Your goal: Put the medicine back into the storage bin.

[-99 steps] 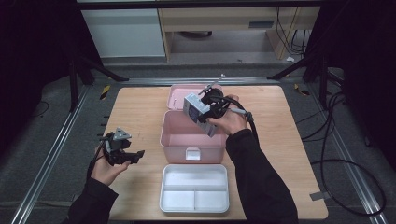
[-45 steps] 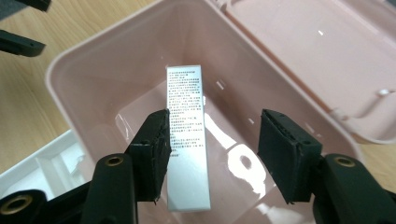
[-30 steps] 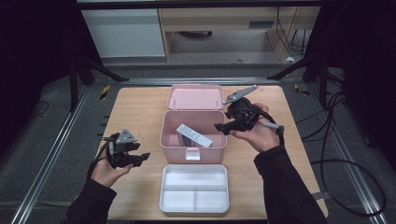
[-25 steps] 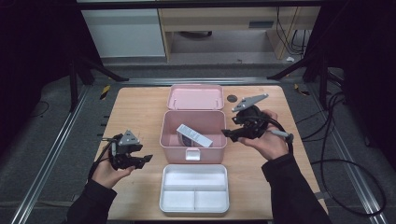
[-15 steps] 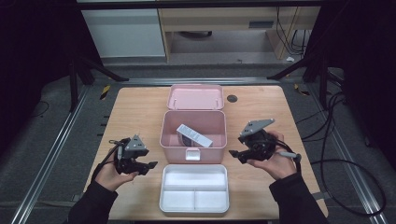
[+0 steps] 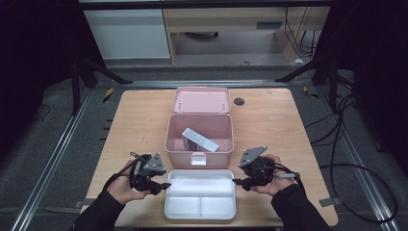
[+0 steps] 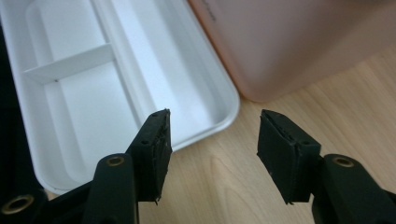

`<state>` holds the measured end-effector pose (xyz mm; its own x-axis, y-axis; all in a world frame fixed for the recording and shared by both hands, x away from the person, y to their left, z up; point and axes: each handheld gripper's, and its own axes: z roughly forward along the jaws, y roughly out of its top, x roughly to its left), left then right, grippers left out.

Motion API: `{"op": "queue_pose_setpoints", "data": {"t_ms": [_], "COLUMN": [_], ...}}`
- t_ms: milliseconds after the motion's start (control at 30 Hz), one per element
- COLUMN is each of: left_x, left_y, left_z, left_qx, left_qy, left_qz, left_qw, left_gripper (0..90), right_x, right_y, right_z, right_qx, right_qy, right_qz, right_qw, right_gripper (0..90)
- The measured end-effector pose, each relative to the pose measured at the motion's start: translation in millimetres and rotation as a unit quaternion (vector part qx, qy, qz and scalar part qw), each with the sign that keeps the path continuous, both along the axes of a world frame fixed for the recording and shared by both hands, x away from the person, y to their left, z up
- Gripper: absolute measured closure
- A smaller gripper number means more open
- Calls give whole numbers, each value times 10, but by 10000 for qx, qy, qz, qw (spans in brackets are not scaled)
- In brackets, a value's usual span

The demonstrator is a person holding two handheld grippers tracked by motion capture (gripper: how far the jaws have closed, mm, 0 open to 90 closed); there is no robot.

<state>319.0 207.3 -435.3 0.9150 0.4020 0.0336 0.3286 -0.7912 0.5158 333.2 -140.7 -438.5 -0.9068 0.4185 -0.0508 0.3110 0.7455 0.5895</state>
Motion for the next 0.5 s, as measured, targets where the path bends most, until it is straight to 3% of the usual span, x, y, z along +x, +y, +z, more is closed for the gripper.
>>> {"op": "queue_pose_setpoints", "data": {"t_ms": [167, 300, 500], "left_x": [-33, -51, -59], "left_y": [-94, -193, -263], "left_z": [-57, -148, -197], "left_qx": [140, 422, 644], "left_qy": [68, 100, 197], "left_qz": [-232, -457, -630], "left_qw": [9996, 9980, 9957], "left_gripper": [555, 574, 646], "right_x": [-57, -90, -106], "right_y": [136, 251, 365], "right_z": [-63, -128, -218], "right_qx": [-107, -361, -726], "right_qy": [109, 278, 435], "right_qz": [302, 471, 674], "right_qw": [9994, 9978, 9941], "right_gripper": [496, 548, 629]}}
